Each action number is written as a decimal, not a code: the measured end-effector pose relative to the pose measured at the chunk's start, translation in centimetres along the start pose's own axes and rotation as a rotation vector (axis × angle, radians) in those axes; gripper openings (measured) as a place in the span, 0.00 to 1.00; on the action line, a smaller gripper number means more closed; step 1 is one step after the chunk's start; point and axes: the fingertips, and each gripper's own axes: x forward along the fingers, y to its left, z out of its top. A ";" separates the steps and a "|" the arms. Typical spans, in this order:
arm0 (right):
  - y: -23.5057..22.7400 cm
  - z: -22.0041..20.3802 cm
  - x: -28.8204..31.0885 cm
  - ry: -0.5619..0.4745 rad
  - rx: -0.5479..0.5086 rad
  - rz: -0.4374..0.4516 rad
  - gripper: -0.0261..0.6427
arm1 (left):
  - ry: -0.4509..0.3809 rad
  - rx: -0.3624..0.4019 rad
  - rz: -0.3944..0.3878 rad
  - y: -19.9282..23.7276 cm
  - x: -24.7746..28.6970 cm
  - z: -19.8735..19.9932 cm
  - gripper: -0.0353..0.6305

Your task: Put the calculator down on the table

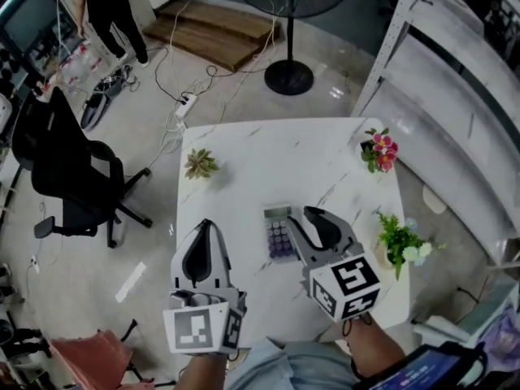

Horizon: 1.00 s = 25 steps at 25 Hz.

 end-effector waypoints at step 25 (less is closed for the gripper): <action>4.1 12.1 -9.7 -0.391 -0.202 -0.078 0.06 | -0.251 0.054 -0.102 -3.4 -5.5 10.7 0.06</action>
